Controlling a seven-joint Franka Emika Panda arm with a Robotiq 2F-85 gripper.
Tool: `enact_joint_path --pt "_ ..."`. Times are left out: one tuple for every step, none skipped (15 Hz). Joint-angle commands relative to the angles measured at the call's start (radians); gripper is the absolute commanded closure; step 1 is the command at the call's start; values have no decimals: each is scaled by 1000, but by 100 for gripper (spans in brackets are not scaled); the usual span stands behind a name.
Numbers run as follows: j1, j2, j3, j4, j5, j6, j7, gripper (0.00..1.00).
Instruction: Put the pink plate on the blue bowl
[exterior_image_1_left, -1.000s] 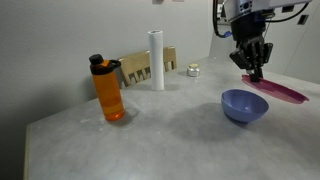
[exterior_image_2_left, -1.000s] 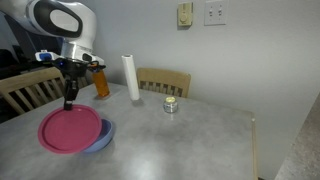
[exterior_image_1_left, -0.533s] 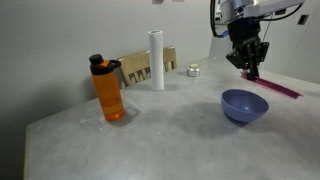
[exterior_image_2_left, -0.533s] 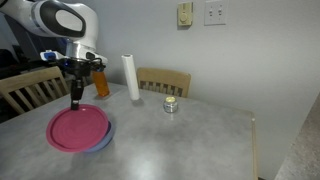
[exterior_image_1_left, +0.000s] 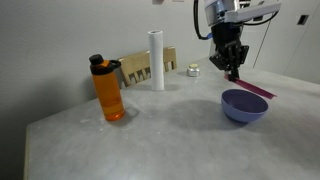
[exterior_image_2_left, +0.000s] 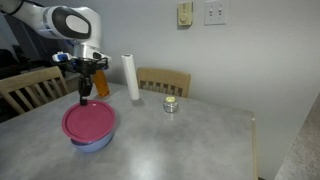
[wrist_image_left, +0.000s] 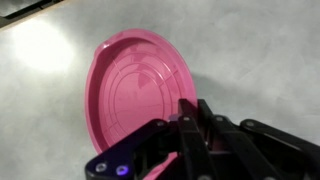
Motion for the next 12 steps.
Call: enact_joint_path --pt "6 53 5 61 4 -17 -25 97" --pt "9 59 4 64 3 -21 -21 97" --pt "12 59 2 64 2 -28 -14 97" --pt "14 63 0 65 0 -30 -10 97" --pt "17 59 -1 63 -1 -40 -4 97" --pt "19 60 -3 65 -6 -45 3 97" --pt "19 57 -4 67 -7 -57 5 97" --pt "20 59 -5 73 -10 -68 9 97" --pt "20 60 -5 80 -12 -78 11 97" --pt "21 62 -6 89 -15 -92 14 97" --pt "22 62 -7 98 -19 -109 18 97" --pt "23 64 -8 106 -23 -126 23 97"
